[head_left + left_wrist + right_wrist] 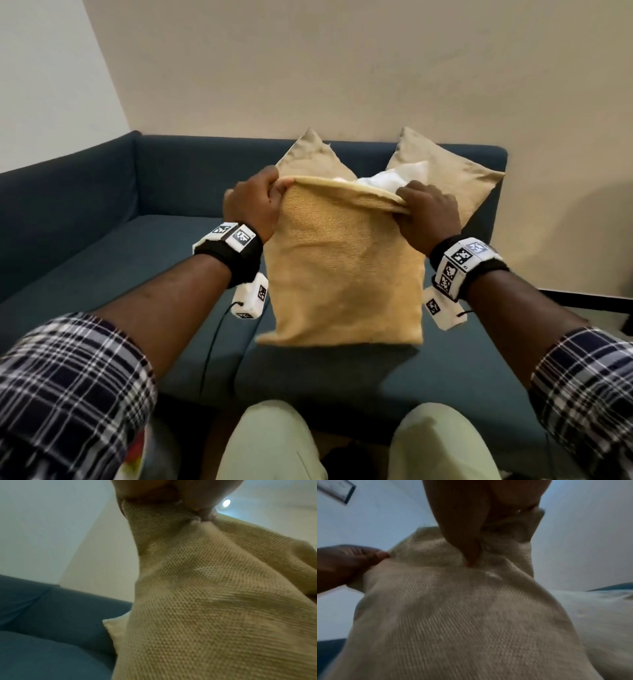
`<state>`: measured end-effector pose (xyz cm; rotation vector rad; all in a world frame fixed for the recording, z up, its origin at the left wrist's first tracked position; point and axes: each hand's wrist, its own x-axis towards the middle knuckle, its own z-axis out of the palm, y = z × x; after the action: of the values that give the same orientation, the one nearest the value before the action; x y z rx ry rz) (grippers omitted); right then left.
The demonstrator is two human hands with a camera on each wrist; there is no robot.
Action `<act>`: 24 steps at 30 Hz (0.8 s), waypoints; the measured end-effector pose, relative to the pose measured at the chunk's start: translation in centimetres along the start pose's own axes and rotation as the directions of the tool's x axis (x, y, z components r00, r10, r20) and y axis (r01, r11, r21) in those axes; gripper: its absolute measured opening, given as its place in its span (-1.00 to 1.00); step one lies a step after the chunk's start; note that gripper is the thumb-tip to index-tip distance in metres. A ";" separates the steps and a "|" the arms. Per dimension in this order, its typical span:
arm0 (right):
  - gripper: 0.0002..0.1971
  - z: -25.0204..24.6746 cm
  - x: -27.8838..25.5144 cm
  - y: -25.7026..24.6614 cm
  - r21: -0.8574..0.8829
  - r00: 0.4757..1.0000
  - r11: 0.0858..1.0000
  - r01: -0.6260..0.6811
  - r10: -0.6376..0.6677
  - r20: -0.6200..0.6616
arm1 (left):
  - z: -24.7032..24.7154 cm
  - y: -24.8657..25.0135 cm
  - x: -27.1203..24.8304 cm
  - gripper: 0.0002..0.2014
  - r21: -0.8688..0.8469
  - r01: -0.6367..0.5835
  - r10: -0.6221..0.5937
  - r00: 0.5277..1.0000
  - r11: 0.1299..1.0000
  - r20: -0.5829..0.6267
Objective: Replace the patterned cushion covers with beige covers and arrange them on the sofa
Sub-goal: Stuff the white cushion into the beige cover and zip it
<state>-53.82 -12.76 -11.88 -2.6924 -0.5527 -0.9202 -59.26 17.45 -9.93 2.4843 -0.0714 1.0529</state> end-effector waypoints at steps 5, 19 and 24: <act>-0.85 -1.1 -0.6 0.1 -0.037 0.980 0.999 -0.024 0.031 0.196 | 0.1 -1.7 0.1 -0.51 -0.224 -0.046 0.139 0.896 0.974 0.422; -0.85 -2.1 -3.4 -2.1 0.070 0.422 0.977 -0.204 0.024 0.906 | -0.5 -0.5 -4.6 -0.74 0.325 -0.284 -0.212 0.365 0.902 0.907; -0.38 -2.5 -3.6 -2.4 0.264 0.453 0.829 -0.493 -0.014 0.891 | -2.1 -1.0 -4.3 -0.46 0.067 -0.045 -0.039 0.465 0.997 0.885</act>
<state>-58.78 -12.38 -11.98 -2.4251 -0.4252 0.7279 -63.48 18.70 -11.96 2.8167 -0.3523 -0.3987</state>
